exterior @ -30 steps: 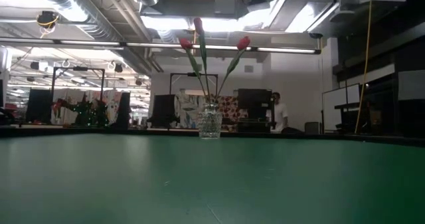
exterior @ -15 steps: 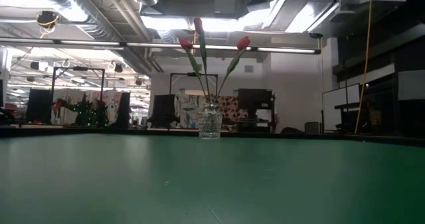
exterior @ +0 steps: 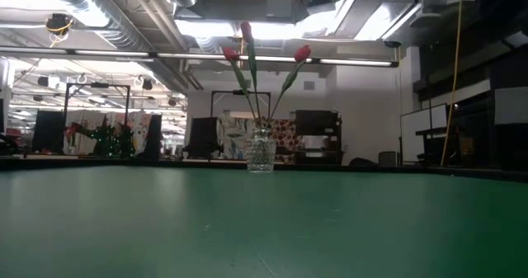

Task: Sort flowers into vase by color
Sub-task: Put the white flower into the bottom right transparent vase

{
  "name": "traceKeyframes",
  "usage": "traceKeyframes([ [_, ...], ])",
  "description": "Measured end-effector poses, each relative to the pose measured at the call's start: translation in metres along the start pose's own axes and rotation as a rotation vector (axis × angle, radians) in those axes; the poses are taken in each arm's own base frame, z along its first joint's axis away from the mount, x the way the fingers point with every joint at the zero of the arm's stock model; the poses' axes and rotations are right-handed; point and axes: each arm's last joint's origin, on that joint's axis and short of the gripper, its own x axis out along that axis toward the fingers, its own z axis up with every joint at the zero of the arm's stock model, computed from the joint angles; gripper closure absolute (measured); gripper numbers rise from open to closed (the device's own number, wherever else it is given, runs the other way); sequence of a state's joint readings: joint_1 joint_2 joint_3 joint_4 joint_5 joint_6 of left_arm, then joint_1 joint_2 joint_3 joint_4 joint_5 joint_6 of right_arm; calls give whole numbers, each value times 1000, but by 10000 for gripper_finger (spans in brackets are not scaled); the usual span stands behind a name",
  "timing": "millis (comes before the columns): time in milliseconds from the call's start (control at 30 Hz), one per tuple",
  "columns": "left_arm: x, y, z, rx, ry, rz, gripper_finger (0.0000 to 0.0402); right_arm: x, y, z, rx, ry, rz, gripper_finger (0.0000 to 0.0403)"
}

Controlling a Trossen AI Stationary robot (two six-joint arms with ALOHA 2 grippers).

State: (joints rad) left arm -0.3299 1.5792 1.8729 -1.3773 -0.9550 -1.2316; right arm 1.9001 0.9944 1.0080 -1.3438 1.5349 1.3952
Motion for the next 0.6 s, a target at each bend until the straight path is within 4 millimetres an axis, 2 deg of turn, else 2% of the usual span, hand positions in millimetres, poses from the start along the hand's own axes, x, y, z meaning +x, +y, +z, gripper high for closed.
traceKeyframes([
  [167,2,0,0,-1,0,5,107,-22,-12,8,44,14,179,403],
  [300,2,0,0,-19,0,6,107,-35,-9,12,-72,4,270,403],
  [400,3,0,1,-27,-1,11,107,-40,-16,22,-142,-4,325,403],
  [500,5,1,2,-34,-3,19,107,-48,-24,38,-122,1,418,403],
  [600,8,2,4,-58,-6,29,107,-55,-22,45,-158,-11,475,403],
])
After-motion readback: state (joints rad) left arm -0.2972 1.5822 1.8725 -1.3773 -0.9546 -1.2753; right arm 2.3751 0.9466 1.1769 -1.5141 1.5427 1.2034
